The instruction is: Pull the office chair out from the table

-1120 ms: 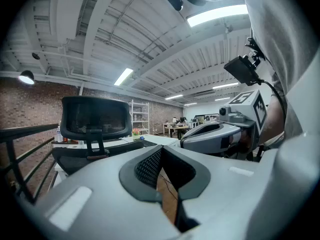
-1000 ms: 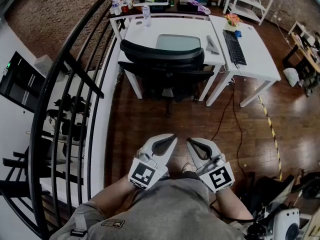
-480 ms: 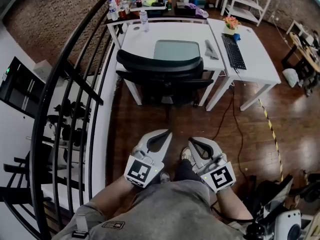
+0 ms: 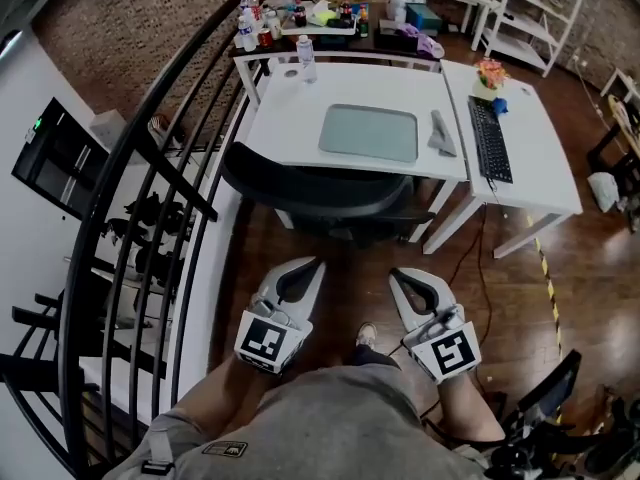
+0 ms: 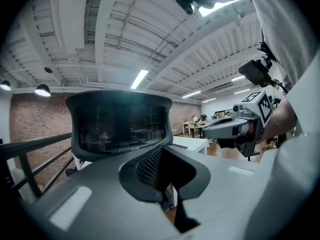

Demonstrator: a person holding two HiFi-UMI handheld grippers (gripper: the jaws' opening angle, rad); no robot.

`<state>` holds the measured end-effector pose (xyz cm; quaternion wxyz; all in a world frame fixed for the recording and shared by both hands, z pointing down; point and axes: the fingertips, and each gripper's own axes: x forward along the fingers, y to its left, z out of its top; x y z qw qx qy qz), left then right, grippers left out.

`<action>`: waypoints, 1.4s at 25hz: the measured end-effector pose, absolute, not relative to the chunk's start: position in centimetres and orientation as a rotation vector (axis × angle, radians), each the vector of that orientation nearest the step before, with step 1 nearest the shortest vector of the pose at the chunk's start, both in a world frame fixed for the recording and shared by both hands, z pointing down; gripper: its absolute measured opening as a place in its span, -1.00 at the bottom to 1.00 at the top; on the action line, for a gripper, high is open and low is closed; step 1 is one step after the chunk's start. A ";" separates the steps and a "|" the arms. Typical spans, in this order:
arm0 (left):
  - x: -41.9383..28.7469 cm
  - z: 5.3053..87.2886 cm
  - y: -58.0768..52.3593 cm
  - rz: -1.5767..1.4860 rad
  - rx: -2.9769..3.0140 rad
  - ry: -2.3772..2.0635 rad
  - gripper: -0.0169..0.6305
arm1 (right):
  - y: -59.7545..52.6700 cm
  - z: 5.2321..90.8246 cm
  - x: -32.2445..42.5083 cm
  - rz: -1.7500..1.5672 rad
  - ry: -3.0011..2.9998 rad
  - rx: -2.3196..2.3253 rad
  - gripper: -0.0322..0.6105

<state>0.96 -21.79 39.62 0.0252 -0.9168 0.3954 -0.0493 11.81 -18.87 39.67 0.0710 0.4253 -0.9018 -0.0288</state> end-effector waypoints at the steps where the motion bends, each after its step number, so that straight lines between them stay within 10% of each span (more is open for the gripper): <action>1: 0.6 39.8 -22.7 -0.171 -2.815 1.259 -0.94 | -19.9 39.5 12.4 -0.089 -2.716 1.271 -0.88; 19: -7.1 37.1 -29.2 -0.238 -2.599 1.510 -0.94 | -26.9 36.6 14.7 -0.208 -2.651 1.267 -0.87; 22: -11.3 34.3 -30.0 -0.263 -2.431 1.572 -0.93 | -27.0 35.4 15.5 -0.291 -2.574 1.281 -0.53; 35: -9.6 30.7 -32.2 -0.695 -1.965 0.966 0.04 | -27.4 32.6 9.4 -0.829 -2.302 0.844 0.07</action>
